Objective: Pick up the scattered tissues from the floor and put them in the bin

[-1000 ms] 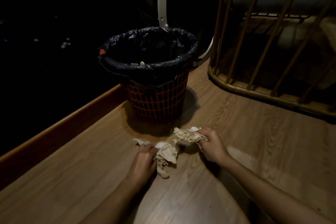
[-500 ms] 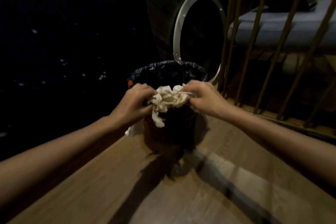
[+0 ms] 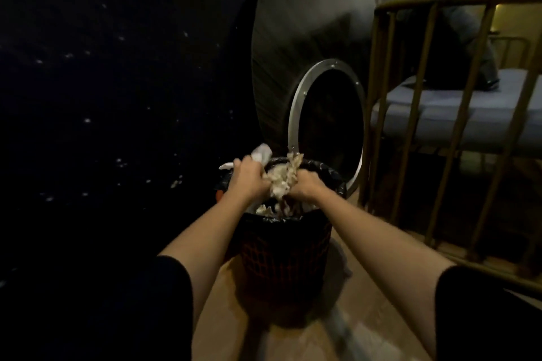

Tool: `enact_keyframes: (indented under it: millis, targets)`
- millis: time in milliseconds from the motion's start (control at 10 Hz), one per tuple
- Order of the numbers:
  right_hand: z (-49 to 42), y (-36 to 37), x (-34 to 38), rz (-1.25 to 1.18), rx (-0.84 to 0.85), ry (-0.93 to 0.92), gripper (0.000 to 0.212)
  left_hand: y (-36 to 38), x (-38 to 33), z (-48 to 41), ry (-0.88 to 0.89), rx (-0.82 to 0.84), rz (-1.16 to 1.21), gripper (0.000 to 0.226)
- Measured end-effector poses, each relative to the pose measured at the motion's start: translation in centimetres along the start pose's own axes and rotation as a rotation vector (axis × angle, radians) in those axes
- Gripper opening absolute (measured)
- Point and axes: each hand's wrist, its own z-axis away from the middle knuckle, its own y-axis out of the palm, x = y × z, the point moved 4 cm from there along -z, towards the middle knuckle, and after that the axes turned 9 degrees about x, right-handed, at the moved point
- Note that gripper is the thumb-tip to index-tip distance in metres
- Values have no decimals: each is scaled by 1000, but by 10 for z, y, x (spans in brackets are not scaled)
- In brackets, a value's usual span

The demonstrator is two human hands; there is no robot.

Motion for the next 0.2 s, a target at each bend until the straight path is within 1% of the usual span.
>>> enact_keyframes:
  millis: [100,200]
  targets:
    - [3,10,-15,98,133,43,39,34,8,9,17,157,62,29]
    - [5,-1,-14,53,114,10,36,37,17,14,-38,90,111,20]
